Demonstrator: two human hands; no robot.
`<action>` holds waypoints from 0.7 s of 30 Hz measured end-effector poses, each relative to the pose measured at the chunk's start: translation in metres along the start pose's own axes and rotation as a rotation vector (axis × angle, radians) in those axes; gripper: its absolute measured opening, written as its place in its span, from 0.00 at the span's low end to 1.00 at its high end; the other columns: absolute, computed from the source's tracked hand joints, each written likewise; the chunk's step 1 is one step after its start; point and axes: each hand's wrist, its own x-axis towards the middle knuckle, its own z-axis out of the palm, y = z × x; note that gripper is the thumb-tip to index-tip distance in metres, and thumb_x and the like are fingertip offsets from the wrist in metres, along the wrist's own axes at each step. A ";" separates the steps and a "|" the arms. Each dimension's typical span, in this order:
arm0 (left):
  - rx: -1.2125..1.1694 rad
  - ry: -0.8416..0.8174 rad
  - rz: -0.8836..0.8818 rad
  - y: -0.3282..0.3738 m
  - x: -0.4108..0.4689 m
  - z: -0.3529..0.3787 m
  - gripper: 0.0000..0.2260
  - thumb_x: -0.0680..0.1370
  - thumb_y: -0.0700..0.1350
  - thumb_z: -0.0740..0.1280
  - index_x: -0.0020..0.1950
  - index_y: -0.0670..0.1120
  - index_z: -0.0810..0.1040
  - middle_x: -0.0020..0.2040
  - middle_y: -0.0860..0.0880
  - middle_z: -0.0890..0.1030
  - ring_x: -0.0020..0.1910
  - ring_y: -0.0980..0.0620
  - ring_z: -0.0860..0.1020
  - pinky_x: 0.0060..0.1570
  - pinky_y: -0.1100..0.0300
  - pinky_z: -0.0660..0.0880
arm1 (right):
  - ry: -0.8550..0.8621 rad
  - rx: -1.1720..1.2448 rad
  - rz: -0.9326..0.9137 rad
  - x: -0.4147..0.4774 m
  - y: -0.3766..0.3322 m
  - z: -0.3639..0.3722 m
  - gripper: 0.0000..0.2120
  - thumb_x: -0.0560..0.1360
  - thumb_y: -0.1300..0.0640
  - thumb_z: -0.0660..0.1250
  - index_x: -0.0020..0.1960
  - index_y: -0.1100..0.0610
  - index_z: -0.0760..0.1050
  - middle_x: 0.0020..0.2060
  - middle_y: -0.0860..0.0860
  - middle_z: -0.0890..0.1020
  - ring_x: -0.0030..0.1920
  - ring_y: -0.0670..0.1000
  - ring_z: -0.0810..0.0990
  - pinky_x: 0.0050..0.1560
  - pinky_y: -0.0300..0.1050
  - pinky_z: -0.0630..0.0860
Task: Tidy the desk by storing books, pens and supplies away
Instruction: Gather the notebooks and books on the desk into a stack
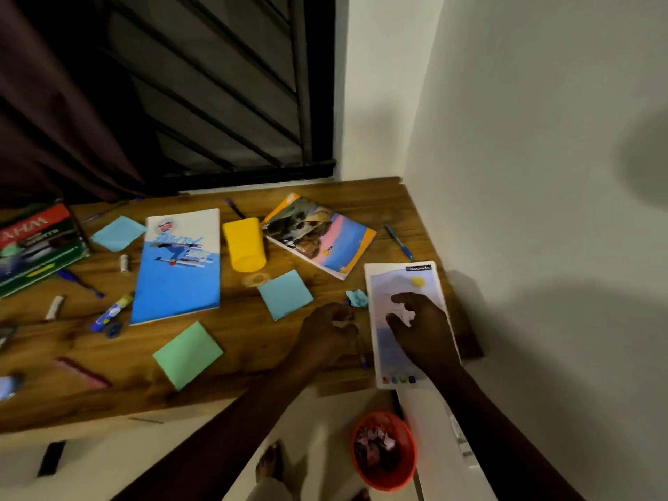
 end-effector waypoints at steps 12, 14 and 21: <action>-0.312 0.410 -0.121 -0.092 -0.023 -0.160 0.16 0.68 0.52 0.75 0.54 0.53 0.83 0.54 0.51 0.84 0.55 0.45 0.83 0.60 0.43 0.80 | -0.305 0.148 -0.141 0.008 -0.138 0.127 0.16 0.76 0.54 0.74 0.63 0.49 0.78 0.59 0.46 0.81 0.57 0.46 0.81 0.52 0.40 0.81; -0.308 0.448 -0.141 -0.109 -0.021 -0.189 0.17 0.71 0.48 0.77 0.59 0.49 0.82 0.59 0.49 0.83 0.55 0.46 0.82 0.59 0.49 0.79 | -0.330 0.119 -0.152 0.008 -0.163 0.149 0.17 0.76 0.54 0.74 0.64 0.50 0.78 0.58 0.44 0.81 0.56 0.43 0.81 0.49 0.35 0.79; -0.244 0.527 -0.226 -0.166 -0.008 -0.255 0.18 0.78 0.43 0.73 0.67 0.45 0.78 0.62 0.49 0.77 0.60 0.50 0.77 0.56 0.58 0.73 | -0.388 0.038 -0.076 0.016 -0.213 0.217 0.24 0.76 0.55 0.75 0.70 0.54 0.74 0.65 0.53 0.81 0.65 0.54 0.80 0.61 0.44 0.74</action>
